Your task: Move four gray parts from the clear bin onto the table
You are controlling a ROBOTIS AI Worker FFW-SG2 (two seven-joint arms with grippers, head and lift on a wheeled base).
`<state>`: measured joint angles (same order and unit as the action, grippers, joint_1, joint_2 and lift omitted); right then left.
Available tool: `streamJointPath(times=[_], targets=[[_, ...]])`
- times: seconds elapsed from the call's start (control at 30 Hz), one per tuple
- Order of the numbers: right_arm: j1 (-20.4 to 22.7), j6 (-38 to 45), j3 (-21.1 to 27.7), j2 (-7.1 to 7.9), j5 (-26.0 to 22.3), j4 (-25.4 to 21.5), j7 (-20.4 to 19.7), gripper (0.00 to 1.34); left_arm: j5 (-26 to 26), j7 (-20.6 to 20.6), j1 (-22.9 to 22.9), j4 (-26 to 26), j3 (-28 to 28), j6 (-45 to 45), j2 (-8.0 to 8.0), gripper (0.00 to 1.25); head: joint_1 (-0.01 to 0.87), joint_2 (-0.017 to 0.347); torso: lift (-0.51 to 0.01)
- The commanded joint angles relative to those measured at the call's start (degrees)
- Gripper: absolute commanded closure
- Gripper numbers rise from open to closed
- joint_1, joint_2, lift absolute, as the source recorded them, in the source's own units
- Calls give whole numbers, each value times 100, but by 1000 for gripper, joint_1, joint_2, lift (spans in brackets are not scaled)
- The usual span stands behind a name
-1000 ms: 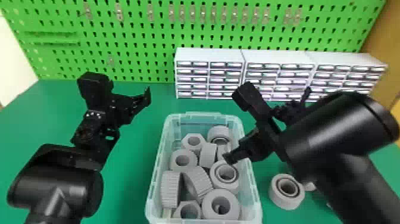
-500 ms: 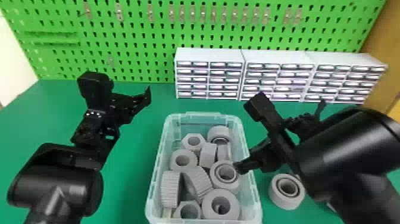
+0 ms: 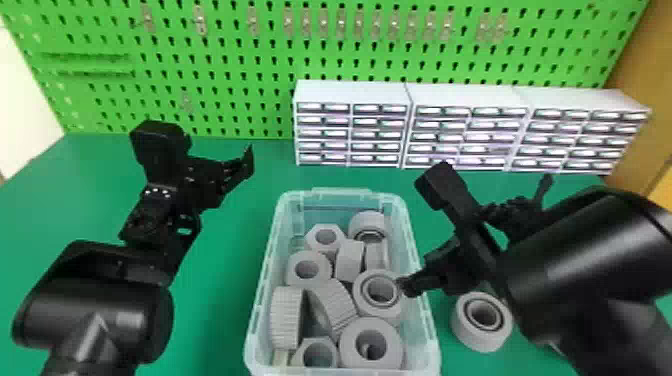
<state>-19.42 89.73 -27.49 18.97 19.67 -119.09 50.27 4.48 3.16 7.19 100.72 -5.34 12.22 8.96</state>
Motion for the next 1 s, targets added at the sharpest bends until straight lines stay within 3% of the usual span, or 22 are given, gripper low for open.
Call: streamJointPath(times=[0.0,0.97], targets=[[9,35,7,-7,2,0,0,525,0,0,-7,0,-2,0,0,170,678,34,-50],[-97,35,-98,-122,300,35,0,524,-9,0,54,-9,-55,0,0,170,678,34,-50]])
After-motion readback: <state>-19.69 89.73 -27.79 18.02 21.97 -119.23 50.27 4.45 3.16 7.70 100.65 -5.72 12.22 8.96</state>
